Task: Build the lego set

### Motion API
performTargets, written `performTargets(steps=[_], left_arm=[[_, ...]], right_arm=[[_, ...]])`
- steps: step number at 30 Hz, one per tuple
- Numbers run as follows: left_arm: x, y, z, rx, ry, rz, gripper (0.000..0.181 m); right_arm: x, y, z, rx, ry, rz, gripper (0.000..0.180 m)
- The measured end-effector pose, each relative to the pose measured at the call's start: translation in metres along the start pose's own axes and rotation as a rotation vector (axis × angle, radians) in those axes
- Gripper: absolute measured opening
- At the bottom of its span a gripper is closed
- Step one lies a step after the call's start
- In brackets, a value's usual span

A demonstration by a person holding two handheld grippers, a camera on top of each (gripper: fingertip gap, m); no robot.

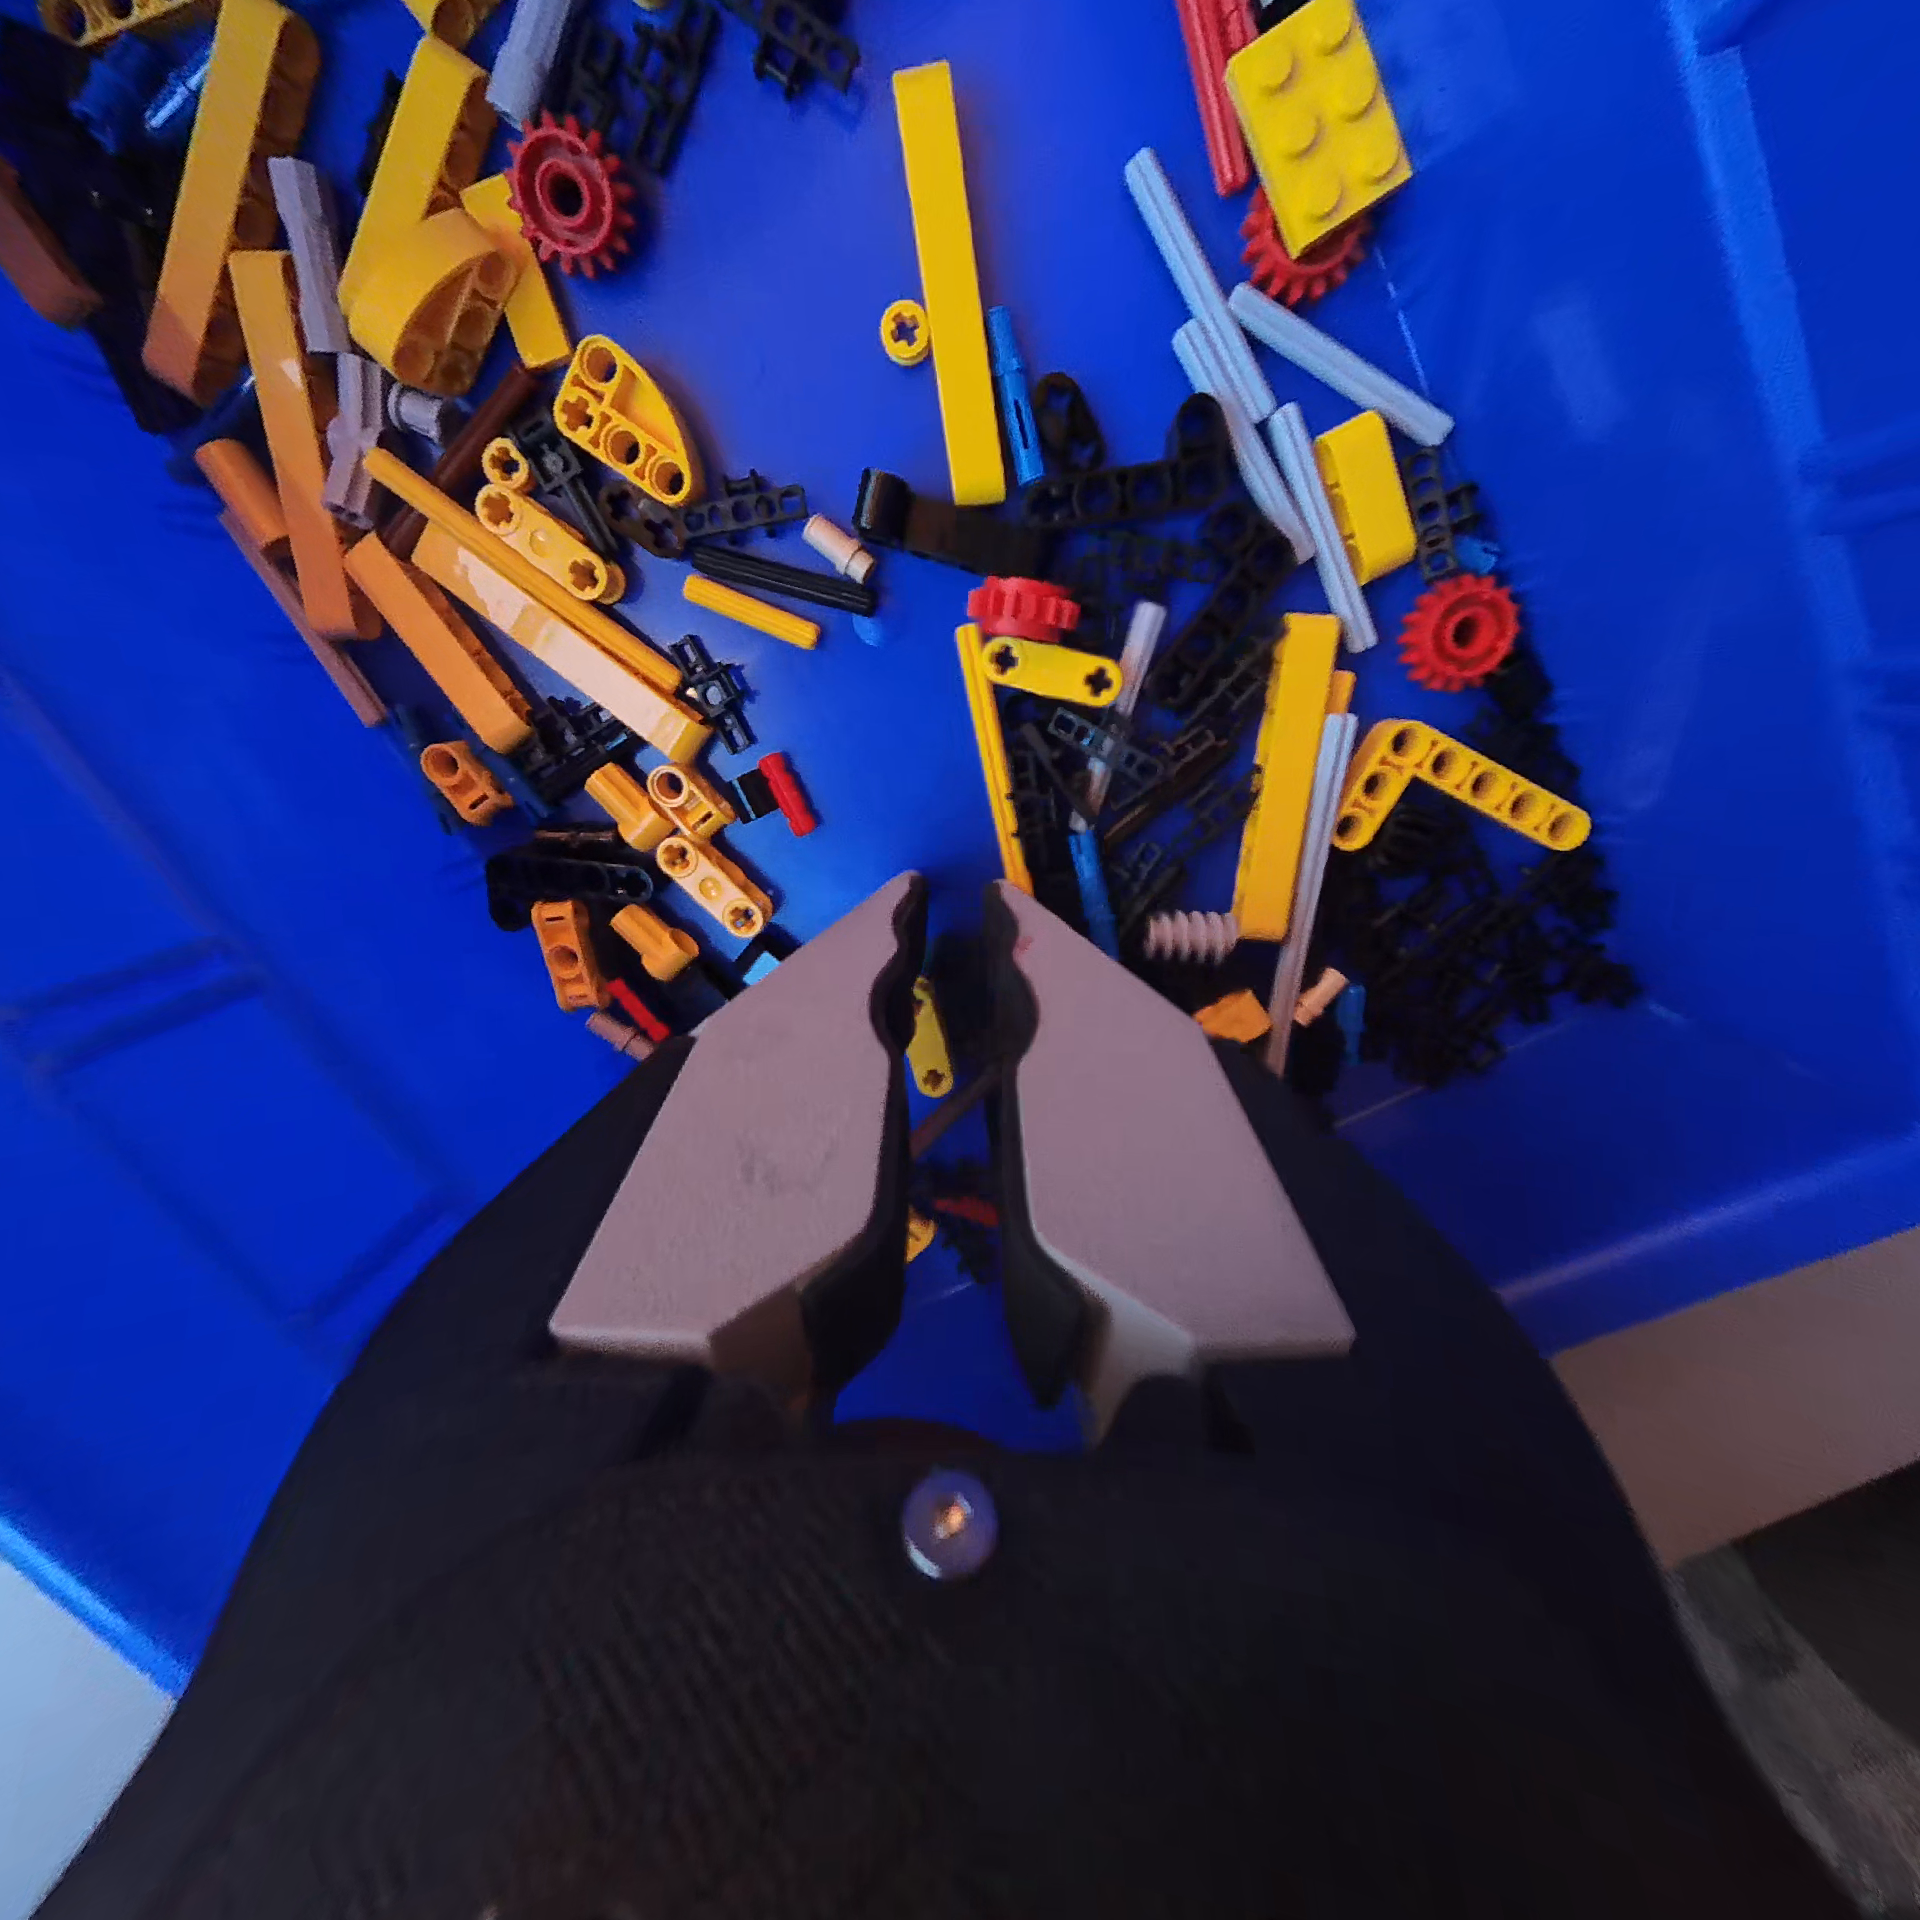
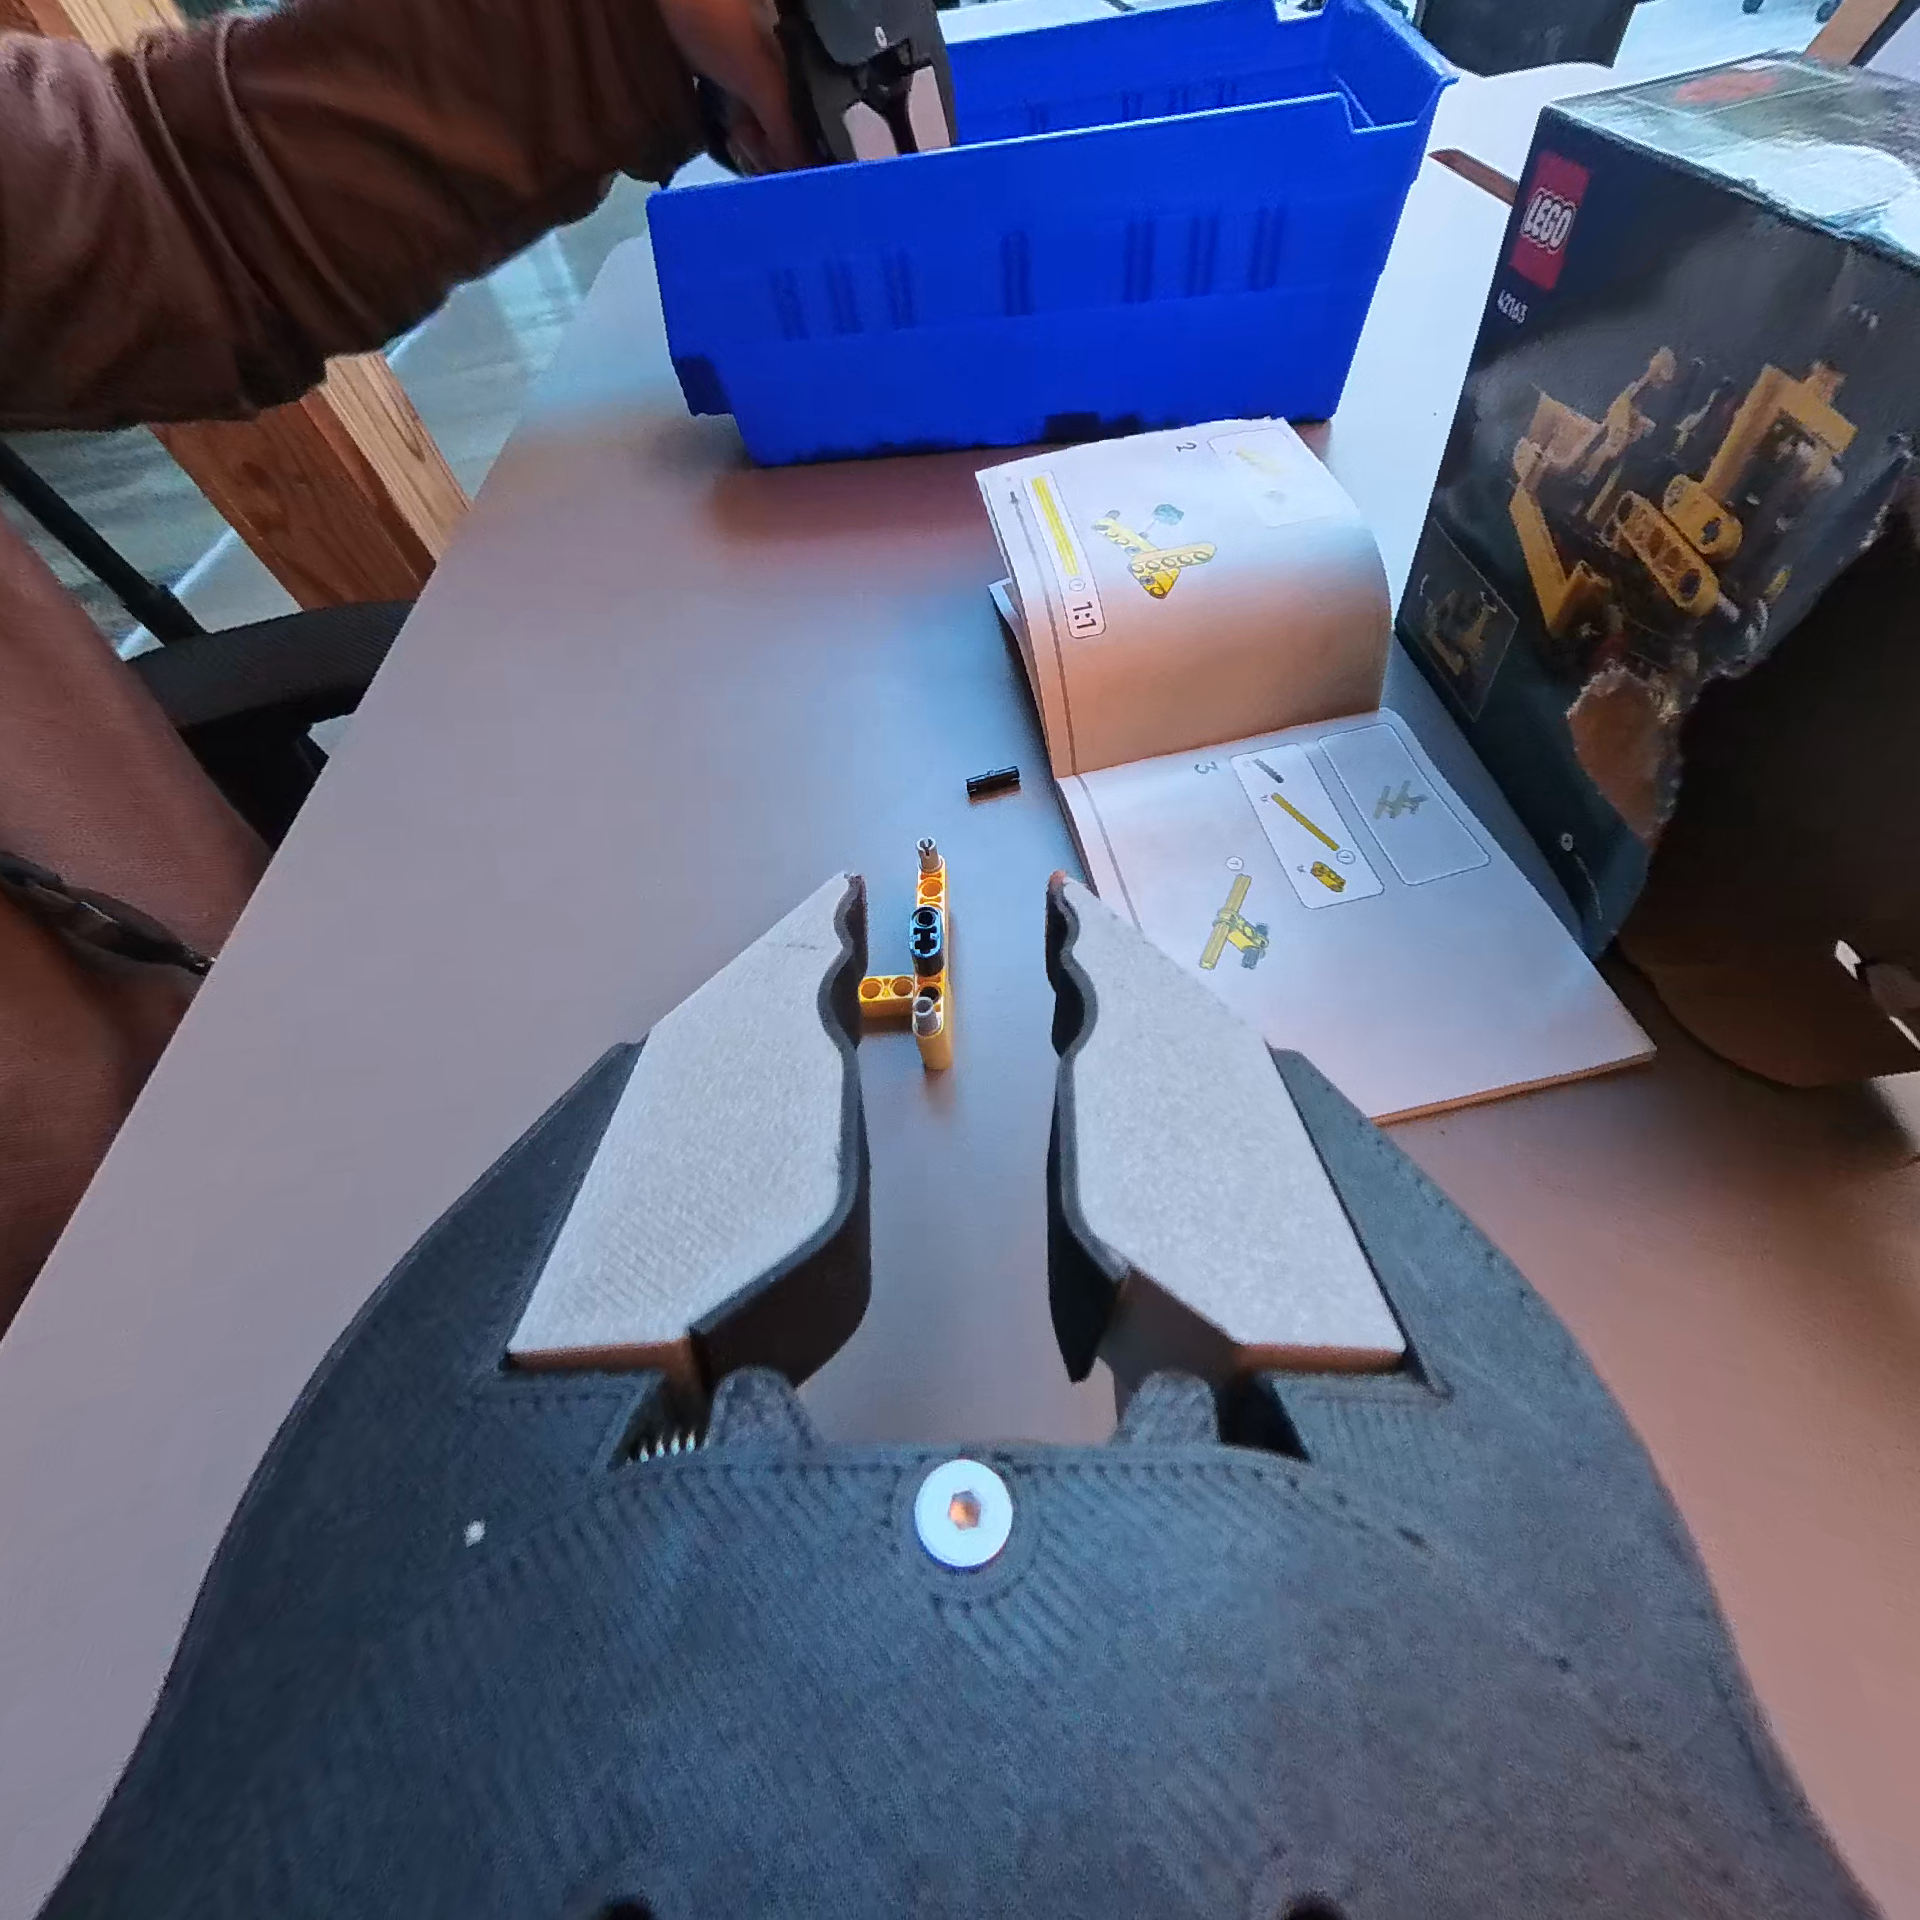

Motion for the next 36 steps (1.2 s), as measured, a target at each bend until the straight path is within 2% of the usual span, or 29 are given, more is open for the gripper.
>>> performTargets(steps=[2,5,8,11,15,17,19,21,24,26,31,36], left_arm=[[0.001,-0.002,0.002,-0.005,0.005,-0.006,0.011],[0.005,-0.015,-0.001,-0.083,0.018,-0.108,0.015],[-0.003,-0.032,-0.010,-0.279,0.074,-0.180,0.021],[-0.012,-0.046,-0.010,-0.496,0.124,-0.223,0.022],[-0.012,-0.069,0.004,-0.709,0.197,-0.324,0.008],[-0.007,-0.075,0.010,-0.844,0.182,-0.294,0.004],[-0.008,-0.073,0.013,-0.931,0.158,-0.146,0.004],[-0.017,-0.073,0.011,-0.978,0.173,-0.064,0.002],[-0.021,-0.070,0.006,-0.997,0.166,-0.155,0.000],[-0.023,-0.061,0.003,-0.951,0.171,-0.169,0.000],[-0.012,-0.055,-0.001,-0.924,0.036,-0.197,0.000],[-0.009,-0.053,-0.001,-0.908,0.004,-0.127,0.001]], right_arm=[[0.000,-0.001,0.000,-0.005,0.003,0.005,0.032],[-0.002,-0.004,-0.001,-0.028,0.018,0.023,0.032],[-0.007,-0.009,-0.001,-0.071,0.058,0.057,0.031],[-0.016,-0.018,-0.003,-0.151,0.093,0.172,0.027],[-0.030,-0.026,-0.004,-0.220,0.117,0.339,0.030],[-0.037,-0.026,-0.004,-0.224,0.141,0.384,0.033],[-0.043,-0.027,-0.004,-0.235,0.154,0.439,0.033],[-0.049,-0.026,-0.005,-0.245,0.172,0.461,0.033],[-0.054,-0.024,-0.006,-0.248,0.198,0.455,0.035],[-0.055,-0.023,-0.006,-0.243,0.204,0.452,0.036],[-0.055,-0.024,-0.006,-0.256,0.216,0.436,0.036],[-0.055,-0.023,-0.008,-0.283,0.234,0.384,0.035]])
Point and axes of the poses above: each gripper's, where its closed fingertips meet, y out along the fingers, z out of its underside, x = y × z across the jaws, the point moved 9 cm from there along -y, back along the fingers, and after that the axes turned 15 degrees about z, right-handed, at the moved point
